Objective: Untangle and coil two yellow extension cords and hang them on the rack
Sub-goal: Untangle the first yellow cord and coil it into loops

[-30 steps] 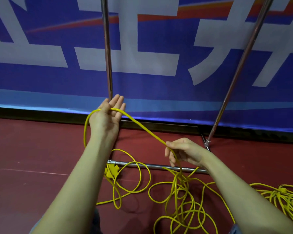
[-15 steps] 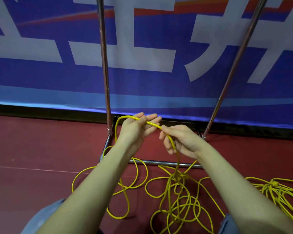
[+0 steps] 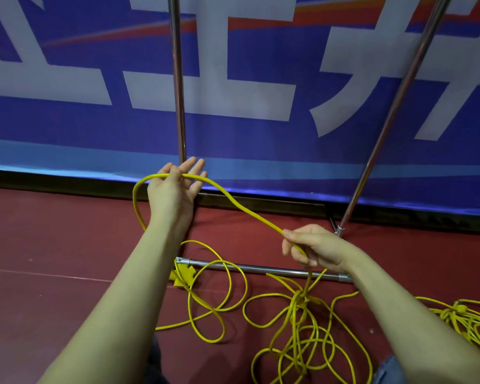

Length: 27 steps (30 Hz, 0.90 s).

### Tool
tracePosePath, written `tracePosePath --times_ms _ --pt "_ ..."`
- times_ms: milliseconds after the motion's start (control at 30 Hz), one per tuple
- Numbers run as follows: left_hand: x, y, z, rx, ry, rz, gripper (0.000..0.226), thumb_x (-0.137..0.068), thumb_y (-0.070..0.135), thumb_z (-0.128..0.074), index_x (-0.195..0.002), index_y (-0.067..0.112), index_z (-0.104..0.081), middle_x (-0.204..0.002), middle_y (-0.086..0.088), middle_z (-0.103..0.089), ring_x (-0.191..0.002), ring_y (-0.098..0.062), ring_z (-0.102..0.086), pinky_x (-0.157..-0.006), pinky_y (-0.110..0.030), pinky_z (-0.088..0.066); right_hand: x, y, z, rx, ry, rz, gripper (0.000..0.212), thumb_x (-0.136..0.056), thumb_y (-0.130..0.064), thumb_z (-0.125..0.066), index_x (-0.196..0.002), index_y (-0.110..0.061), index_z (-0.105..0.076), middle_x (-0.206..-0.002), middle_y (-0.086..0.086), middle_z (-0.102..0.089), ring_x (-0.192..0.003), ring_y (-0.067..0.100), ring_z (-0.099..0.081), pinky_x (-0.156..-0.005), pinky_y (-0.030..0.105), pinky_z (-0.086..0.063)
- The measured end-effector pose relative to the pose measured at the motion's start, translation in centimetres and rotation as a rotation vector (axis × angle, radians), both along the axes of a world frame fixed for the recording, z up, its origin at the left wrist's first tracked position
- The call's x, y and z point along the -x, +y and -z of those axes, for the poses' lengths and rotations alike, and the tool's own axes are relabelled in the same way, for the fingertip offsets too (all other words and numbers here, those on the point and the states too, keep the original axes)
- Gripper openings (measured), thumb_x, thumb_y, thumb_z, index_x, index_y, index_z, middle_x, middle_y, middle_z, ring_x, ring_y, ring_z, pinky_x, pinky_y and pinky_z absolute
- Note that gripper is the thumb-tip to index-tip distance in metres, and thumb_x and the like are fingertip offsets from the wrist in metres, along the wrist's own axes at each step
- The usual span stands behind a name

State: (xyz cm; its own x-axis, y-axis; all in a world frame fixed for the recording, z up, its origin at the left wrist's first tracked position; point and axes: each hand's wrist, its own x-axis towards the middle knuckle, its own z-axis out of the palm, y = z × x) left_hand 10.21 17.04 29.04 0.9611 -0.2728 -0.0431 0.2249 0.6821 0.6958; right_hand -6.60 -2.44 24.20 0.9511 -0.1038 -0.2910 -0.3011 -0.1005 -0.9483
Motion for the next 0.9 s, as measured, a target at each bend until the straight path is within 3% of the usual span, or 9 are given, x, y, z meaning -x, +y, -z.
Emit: tracePosePath --times_ms 100,300,367,433,567,733,900 --pt "0.1 -0.6 0.4 -0.016 0.124 0.163 0.023 -0.103 0.01 -0.032 -0.112 -0.007 -0.044 -0.108 -0.019 -0.061 -0.105 -0.029 -0.063 -0.072 -0.035 -0.055 -0.7 0.8 -0.2 -0.025 -0.054 0.087 0.04 -0.084 -0.038 -0.049 -0.071 -0.002 -0.058 -0.037 0.0 -0.04 -0.028 0.005 -0.022 -0.039 0.019 -0.019" --pt "3.4 -2.5 1.1 -0.231 0.199 0.448 0.02 -0.101 -0.001 -0.031 -0.11 -0.01 -0.046 -0.126 -0.028 -0.053 -0.112 -0.035 -0.055 -0.088 -0.044 -0.044 -2.1 2.9 -0.8 -0.032 -0.109 0.141 0.041 -0.097 -0.031 -0.044 -0.071 -0.003 -0.06 -0.039 0.002 -0.044 -0.026 0.007 -0.027 -0.037 0.018 -0.02" --pt "3.8 -2.7 1.0 -0.202 0.217 0.437 0.019 -0.099 -0.006 -0.03 -0.111 -0.008 -0.044 -0.127 -0.031 -0.051 -0.114 -0.038 -0.055 -0.086 -0.047 -0.044 -2.2 3.2 -1.0 -0.045 -0.113 0.132 0.041 -0.096 -0.032 -0.044 -0.073 -0.003 -0.061 -0.041 0.004 -0.048 -0.027 0.009 -0.033 -0.033 0.017 -0.024" --pt "3.4 -2.8 0.9 -0.132 0.228 0.4 0.031 -0.097 -0.01 -0.029 -0.127 -0.007 -0.037 -0.124 -0.031 -0.052 -0.113 -0.04 -0.056 -0.086 -0.047 -0.045 -2.2 3.3 -0.9 -0.072 -0.089 0.085 0.042 -0.097 -0.033 -0.044 -0.075 -0.003 -0.063 -0.045 0.006 -0.052 -0.031 0.012 -0.042 -0.034 0.018 -0.032" --pt "2.3 -2.4 0.8 -0.056 0.147 0.305 0.032 -0.095 -0.013 -0.033 -0.126 -0.004 -0.039 -0.102 -0.023 -0.061 -0.088 -0.032 -0.065 -0.072 -0.039 -0.053 -1.7 2.8 -0.3 -0.117 -0.022 0.006 0.041 -0.09 -0.034 -0.048 -0.076 0.0 -0.064 -0.049 0.009 -0.056 -0.041 0.017 -0.053 -0.043 0.023 -0.047" --pt "1.6 -2.1 1.2 0.016 0.113 0.139 0.034 -0.095 -0.011 -0.04 -0.128 -0.003 -0.039 -0.103 -0.021 -0.061 -0.084 -0.028 -0.069 -0.073 -0.034 -0.058 -1.2 1.1 0.7 -0.101 -0.003 0.001 0.034 -0.085 -0.03 -0.051 -0.077 0.001 -0.062 -0.054 0.01 -0.059 -0.047 0.02 -0.055 -0.053 0.025 -0.047" --pt "1.7 -2.5 1.0 0.039 0.074 0.019 0.037 -0.094 -0.008 -0.046 -0.13 -0.004 -0.039 -0.108 -0.021 -0.062 -0.086 -0.026 -0.07 -0.075 -0.031 -0.058 -1.3 0.5 1.1 -0.13 -0.042 0.047 0.028 -0.082 -0.026 -0.054 -0.079 0.001 -0.062 -0.056 0.009 -0.058 -0.05 0.018 -0.055 -0.054 0.024 -0.047"
